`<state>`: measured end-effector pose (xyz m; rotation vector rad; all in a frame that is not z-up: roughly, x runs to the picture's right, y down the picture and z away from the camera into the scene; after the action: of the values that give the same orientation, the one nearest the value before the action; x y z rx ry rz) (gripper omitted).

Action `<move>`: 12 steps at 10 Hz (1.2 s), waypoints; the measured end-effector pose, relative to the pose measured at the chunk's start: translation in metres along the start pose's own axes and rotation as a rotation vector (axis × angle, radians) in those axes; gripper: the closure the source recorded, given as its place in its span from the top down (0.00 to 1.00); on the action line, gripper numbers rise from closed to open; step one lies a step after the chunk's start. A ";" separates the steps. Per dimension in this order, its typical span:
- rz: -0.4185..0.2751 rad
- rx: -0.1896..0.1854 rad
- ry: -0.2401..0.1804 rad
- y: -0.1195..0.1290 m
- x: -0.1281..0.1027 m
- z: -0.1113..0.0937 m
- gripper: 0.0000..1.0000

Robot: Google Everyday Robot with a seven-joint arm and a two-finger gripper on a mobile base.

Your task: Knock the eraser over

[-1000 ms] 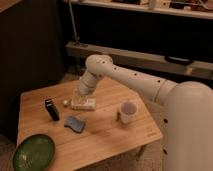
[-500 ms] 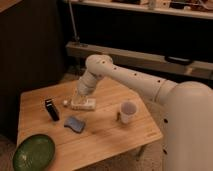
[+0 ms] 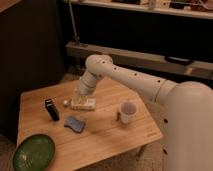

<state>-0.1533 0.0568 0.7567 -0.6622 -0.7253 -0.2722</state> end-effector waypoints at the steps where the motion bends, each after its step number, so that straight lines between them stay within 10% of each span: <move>1: 0.000 0.000 0.000 0.000 0.000 0.000 0.05; 9: -0.005 0.003 -0.001 -0.001 0.000 -0.001 0.05; 12: -0.092 0.146 -0.089 -0.012 0.001 -0.033 0.05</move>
<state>-0.1404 0.0266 0.7448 -0.5056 -0.8542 -0.2724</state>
